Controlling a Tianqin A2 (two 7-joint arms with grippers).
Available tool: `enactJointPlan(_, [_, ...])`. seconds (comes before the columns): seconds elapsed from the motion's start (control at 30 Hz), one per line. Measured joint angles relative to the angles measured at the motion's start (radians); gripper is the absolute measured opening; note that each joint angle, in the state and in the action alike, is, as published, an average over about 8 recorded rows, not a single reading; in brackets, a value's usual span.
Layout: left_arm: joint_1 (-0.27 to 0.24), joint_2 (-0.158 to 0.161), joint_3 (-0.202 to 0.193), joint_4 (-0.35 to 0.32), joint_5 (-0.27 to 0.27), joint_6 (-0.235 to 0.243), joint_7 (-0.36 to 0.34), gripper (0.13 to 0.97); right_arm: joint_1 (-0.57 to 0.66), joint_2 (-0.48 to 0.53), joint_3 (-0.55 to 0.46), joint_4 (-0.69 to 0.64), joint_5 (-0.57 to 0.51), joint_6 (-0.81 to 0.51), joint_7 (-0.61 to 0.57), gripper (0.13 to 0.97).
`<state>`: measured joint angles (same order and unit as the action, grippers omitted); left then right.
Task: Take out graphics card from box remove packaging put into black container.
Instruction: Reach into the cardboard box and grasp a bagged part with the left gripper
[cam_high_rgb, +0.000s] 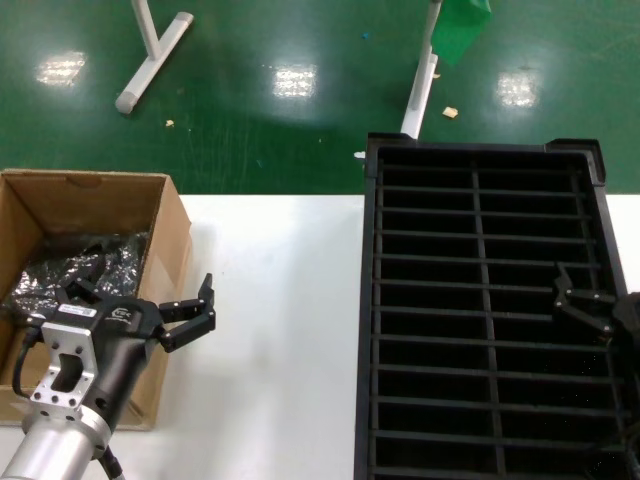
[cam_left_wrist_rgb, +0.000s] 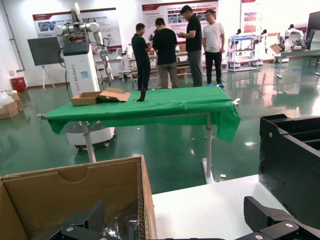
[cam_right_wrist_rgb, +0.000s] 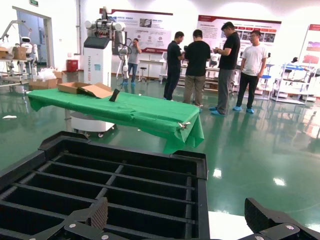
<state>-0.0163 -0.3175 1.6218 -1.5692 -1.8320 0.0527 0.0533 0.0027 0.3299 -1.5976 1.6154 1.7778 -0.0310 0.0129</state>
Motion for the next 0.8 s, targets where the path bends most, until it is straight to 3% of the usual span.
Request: enactJointPlan(0.8, [0.0, 0.0, 0.0, 0.0, 0.0, 0.0, 0.0, 0.966, 0.0, 0.0, 0.0, 0.0, 0.0, 0.0, 0.0, 0.966])
